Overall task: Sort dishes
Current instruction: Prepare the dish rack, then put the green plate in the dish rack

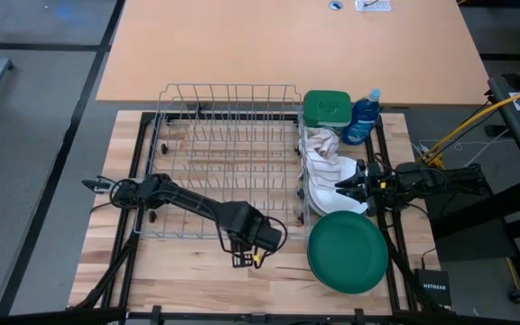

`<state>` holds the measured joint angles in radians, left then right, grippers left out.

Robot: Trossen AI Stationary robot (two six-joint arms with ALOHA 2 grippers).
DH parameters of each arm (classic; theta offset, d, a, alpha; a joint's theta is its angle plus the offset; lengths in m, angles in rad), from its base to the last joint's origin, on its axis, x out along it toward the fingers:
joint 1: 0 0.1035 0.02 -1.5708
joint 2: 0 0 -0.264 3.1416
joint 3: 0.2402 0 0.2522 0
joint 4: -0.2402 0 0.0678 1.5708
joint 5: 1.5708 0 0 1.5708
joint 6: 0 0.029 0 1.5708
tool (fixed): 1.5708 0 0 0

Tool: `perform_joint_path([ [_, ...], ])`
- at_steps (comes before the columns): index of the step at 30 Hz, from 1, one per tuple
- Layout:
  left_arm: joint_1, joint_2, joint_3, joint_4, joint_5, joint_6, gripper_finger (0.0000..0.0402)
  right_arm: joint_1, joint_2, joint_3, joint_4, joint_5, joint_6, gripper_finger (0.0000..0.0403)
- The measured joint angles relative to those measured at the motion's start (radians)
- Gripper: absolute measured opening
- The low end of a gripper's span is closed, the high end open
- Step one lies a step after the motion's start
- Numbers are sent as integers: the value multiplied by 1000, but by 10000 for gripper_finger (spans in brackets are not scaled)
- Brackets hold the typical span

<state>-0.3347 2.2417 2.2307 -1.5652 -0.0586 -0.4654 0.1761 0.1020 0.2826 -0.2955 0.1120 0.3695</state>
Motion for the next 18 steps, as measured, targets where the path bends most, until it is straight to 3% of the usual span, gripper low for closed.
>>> perform_joint_path([
  [6, 3, 0, 0, -7, 104, -4, 129, 0, 0, 0, 1, 9, 0, 99],
  [18, 29, -13, 63, -6, 101, -7, 129, 0, 0, 0, -1, 10, 0, 99],
])
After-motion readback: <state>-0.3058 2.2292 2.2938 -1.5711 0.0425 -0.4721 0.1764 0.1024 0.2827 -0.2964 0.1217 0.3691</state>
